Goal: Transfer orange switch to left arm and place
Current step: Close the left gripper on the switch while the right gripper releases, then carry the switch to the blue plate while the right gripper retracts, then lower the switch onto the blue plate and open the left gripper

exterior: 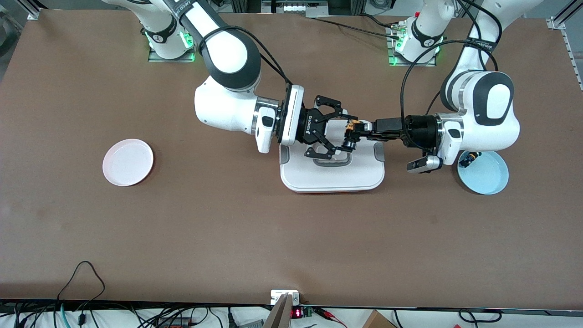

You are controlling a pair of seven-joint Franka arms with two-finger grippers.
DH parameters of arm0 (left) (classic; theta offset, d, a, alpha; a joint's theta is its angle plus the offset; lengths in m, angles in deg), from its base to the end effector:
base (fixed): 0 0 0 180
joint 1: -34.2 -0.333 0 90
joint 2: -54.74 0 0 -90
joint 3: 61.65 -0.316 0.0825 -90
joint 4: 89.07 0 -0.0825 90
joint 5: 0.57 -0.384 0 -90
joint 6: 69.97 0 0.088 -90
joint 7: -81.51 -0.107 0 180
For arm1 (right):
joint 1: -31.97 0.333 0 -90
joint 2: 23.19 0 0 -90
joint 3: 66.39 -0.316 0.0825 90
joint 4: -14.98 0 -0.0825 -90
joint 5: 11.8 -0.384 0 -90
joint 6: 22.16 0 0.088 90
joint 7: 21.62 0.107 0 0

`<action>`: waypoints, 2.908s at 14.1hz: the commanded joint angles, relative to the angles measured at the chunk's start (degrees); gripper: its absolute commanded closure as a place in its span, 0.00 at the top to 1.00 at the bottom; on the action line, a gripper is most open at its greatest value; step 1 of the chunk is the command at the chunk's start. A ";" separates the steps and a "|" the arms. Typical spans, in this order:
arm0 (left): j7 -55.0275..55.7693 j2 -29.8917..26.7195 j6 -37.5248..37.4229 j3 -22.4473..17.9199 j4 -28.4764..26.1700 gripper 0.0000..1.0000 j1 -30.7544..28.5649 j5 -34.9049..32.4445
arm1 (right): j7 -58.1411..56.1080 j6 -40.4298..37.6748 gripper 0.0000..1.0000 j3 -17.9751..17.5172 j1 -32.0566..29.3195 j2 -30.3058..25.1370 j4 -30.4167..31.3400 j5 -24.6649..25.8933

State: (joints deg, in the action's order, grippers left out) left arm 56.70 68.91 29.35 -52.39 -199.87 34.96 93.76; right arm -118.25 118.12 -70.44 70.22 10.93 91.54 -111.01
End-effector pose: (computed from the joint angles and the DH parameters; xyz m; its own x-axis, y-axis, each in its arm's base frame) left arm 0.5847 -0.1895 0.4181 0.9830 0.0049 -0.1835 0.1834 0.0086 0.9830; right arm 0.5733 0.5042 0.4419 0.2827 0.1050 0.9534 0.9486 -0.1779 -0.2617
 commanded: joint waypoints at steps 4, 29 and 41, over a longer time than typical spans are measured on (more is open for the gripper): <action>-1.12 0.06 0.26 0.06 0.59 0.19 -0.14 0.15 | 0.83 -3.08 1.00 0.36 -3.70 -0.98 -1.24 -0.82; -51.51 12.09 8.95 -0.74 10.87 0.16 -14.37 -104.69 | -5.41 -56.50 1.00 7.04 -42.64 -15.53 11.19 34.96; -77.41 19.13 29.35 -0.74 6.12 0.16 -23.51 -110.50 | 47.89 -50.46 1.00 18.38 -31.74 -26.30 13.79 76.68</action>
State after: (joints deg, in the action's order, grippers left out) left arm -17.99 88.00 57.06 -53.73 -193.33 13.00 -15.54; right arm -79.09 66.76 -52.84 37.08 -15.07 104.47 -38.44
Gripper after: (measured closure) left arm 0.665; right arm 0.000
